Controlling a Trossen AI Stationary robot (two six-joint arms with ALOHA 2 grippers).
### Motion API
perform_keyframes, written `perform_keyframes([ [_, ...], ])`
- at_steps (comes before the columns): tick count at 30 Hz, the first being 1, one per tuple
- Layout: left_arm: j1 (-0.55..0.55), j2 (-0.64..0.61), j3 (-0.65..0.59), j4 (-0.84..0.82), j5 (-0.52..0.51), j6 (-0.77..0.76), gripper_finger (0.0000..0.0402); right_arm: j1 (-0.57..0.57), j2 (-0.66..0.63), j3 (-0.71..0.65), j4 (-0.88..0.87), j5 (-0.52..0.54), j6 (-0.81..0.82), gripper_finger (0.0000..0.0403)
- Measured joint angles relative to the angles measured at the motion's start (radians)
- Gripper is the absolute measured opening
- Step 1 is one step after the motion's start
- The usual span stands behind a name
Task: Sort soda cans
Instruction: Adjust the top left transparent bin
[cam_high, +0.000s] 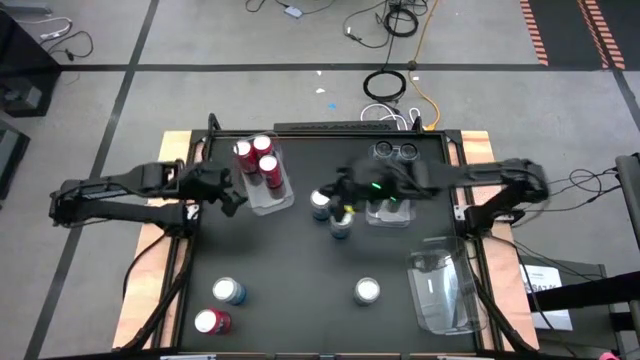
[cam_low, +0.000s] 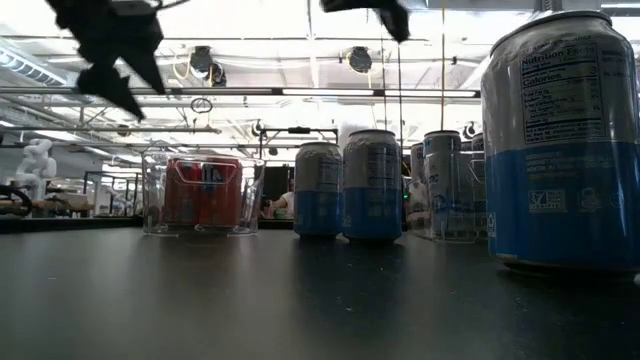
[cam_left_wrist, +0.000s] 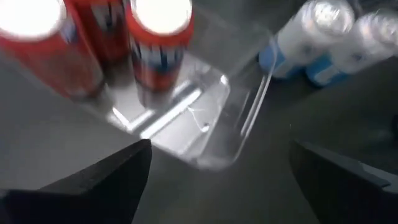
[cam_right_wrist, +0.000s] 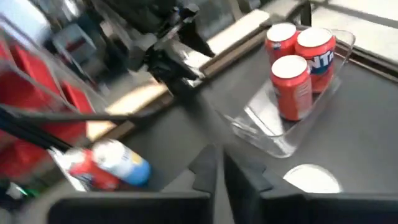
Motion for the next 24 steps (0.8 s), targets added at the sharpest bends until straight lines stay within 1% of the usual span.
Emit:
perform_keyframes([
  [4, -0.065, -0.031, -0.071, 0.033, -0.002, -0.105, 0.0382, -0.095, 0.219, 0.314, -0.265, -0.088, -0.032, 0.0008],
  [8, -0.116, -0.037, -0.082, 0.058, -0.036, -0.145, 0.0382, -0.191, 0.437, 0.599, -0.47, -0.184, -0.056, 0.0002],
  [10, -0.137, -0.044, -0.082, 0.058, -0.055, -0.165, 0.0382, -0.232, 0.541, 0.727, -0.558, -0.241, -0.056, 0.0001],
  [13, -0.165, -0.056, -0.082, 0.057, -0.064, -0.167, 0.0382, -0.278, 0.679, 0.881, -0.666, -0.323, -0.06, 0.0],
  [14, -0.174, -0.059, -0.082, 0.057, -0.065, -0.167, 0.0382, -0.288, 0.719, 0.915, -0.694, -0.34, -0.065, 0.0],
  [15, -0.182, -0.063, -0.082, 0.058, -0.068, -0.167, 0.0382, -0.295, 0.745, 0.915, -0.698, -0.357, -0.069, 0.0],
  [17, -0.195, -0.068, -0.082, 0.057, -0.074, -0.167, 0.0382, -0.305, 0.77, 0.875, -0.684, -0.392, -0.061, 0.0],
  [21, -0.208, -0.071, -0.082, 0.055, -0.077, -0.167, 0.0382, -0.314, 0.83, 0.873, -0.704, -0.39, -0.068, 0.0],
  [24, -0.208, -0.071, -0.082, 0.044, -0.078, -0.167, 0.0382, -0.315, 0.858, 0.873, -0.659, -0.391, -0.075, 0.0],
])
